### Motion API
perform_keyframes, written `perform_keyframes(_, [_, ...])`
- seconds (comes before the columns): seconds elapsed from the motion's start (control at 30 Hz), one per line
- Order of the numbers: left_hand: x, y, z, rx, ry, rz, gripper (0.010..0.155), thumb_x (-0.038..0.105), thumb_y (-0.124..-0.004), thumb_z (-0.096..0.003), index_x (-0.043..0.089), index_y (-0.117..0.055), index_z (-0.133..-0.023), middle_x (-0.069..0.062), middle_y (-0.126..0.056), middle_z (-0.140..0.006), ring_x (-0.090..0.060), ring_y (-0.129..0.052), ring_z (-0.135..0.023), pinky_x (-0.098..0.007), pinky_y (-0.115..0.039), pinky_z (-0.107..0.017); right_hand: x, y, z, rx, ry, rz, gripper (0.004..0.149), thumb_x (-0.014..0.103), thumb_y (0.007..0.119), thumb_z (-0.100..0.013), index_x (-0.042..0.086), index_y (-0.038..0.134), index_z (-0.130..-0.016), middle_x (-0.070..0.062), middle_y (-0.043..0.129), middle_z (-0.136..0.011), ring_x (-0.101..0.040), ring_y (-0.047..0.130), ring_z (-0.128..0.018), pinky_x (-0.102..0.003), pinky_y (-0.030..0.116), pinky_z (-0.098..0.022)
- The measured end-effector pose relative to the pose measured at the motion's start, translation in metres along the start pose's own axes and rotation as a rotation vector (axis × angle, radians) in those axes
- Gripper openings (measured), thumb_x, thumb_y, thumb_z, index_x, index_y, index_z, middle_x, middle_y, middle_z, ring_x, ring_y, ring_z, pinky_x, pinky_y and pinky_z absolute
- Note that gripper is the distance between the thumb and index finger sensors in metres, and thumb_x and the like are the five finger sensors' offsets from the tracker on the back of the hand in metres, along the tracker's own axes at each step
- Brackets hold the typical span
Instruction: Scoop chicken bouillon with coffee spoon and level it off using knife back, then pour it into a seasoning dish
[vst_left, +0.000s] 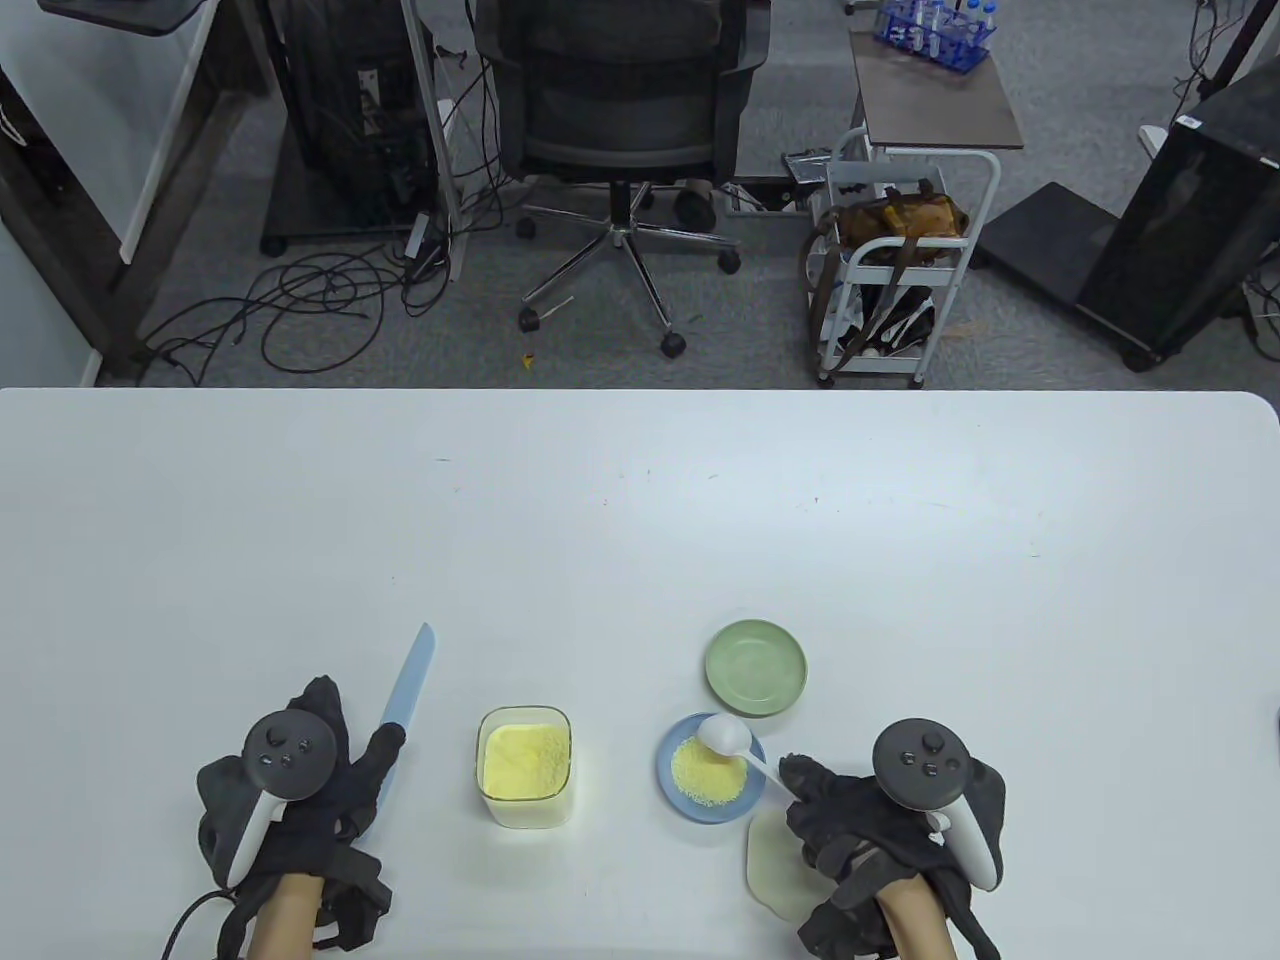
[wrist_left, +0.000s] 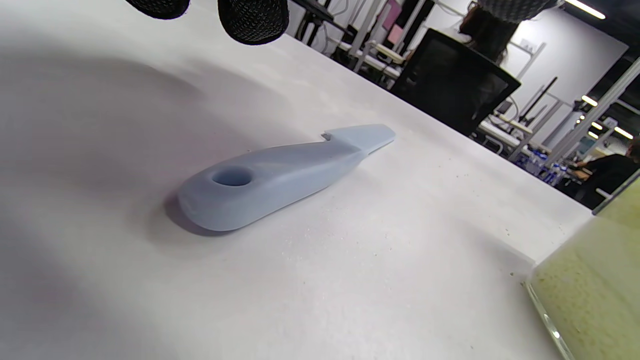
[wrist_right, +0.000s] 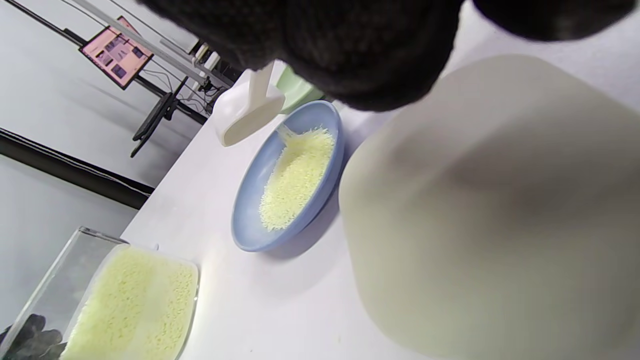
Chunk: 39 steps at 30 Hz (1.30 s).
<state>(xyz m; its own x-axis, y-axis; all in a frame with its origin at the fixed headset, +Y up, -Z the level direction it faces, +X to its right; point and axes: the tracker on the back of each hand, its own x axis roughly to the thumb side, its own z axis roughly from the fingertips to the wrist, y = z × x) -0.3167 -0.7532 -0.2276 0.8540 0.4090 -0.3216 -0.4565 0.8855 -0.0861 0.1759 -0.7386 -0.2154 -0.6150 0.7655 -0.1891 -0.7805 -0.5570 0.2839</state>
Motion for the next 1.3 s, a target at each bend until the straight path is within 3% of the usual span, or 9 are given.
perform_keyframes(0.2, [0.001,0.0,0.0,-0.014,-0.003,0.016,0.091,0.064,-0.063,-0.0465,0.014,-0.023,-0.111,-0.025,-0.034,-0.114,-0.035,-0.058,-0.107,-0.063,-0.049,-0.072,0.018,-0.004,0.007,-0.018,-0.094,-0.043,0.049,0.017,0.076,-0.038,0.001,0.063,-0.082,-0.026,0.076,-0.059,-0.023,0.087,-0.027,-0.049,0.073,-0.023])
perform_keyframes(0.3, [0.002,0.001,0.002,-0.001,-0.027,0.049,0.091,0.065,-0.063,-0.0461,0.014,-0.023,-0.111,-0.024,-0.034,-0.114,-0.034,-0.059,-0.106,-0.063,-0.05,-0.072,0.022,0.0,0.008,0.042,-0.142,-0.072,0.046,0.021,0.075,-0.04,-0.002,0.065,-0.079,-0.022,0.083,-0.051,-0.017,0.091,-0.018,-0.044,0.078,-0.016])
perform_keyframes(0.5, [0.027,-0.003,0.014,-0.007,-0.295,0.299,0.102,0.073,-0.067,-0.0378,0.019,-0.02,-0.111,-0.02,-0.03,-0.117,-0.033,-0.054,-0.11,-0.063,-0.047,-0.074,0.017,0.02,0.004,0.193,-0.154,-0.036,0.046,0.024,0.073,-0.042,-0.005,0.065,-0.076,-0.016,0.087,-0.045,-0.009,0.092,-0.011,-0.038,0.082,-0.011])
perform_keyframes(0.7, [0.06,-0.03,0.026,-0.093,-0.515,0.113,0.107,0.078,-0.068,-0.0323,0.026,-0.018,-0.112,-0.015,-0.025,-0.12,-0.03,-0.047,-0.115,-0.063,-0.044,-0.077,0.016,0.033,0.001,0.277,-0.182,0.002,0.046,0.026,0.071,-0.043,-0.005,0.064,-0.076,-0.013,0.088,-0.044,-0.005,0.092,-0.011,-0.034,0.083,-0.01])
perform_keyframes(0.8, [0.068,-0.044,0.026,-0.171,-0.537,0.025,0.107,0.077,-0.071,-0.0322,0.028,-0.018,-0.112,-0.012,-0.022,-0.121,-0.03,-0.044,-0.116,-0.064,-0.041,-0.078,0.021,0.035,0.001,0.292,-0.207,0.008,0.046,0.027,0.071,-0.044,-0.004,0.064,-0.077,-0.012,0.088,-0.045,-0.005,0.092,-0.011,-0.034,0.083,-0.011])
perform_keyframes(1.07, [0.068,-0.049,0.024,-0.162,-0.538,0.015,0.107,0.072,-0.077,-0.0328,0.03,-0.016,-0.111,-0.009,-0.035,-0.121,-0.028,-0.05,-0.115,-0.063,-0.043,-0.077,0.073,0.037,-0.001,0.198,-0.343,-0.092,0.044,0.025,0.075,-0.042,-0.001,0.068,-0.078,-0.017,0.087,-0.046,-0.012,0.091,-0.013,-0.039,0.08,-0.012])
perform_keyframes(1.3, [0.066,-0.05,0.021,-0.198,-0.537,0.062,0.108,0.07,-0.079,-0.0331,0.03,-0.014,-0.11,-0.009,-0.035,-0.12,-0.027,-0.05,-0.114,-0.062,-0.044,-0.077,0.126,0.061,-0.024,0.217,-0.328,0.14,0.043,0.021,0.082,-0.037,0.004,0.074,-0.076,-0.024,0.084,-0.053,-0.021,0.091,-0.02,-0.047,0.076,-0.019])
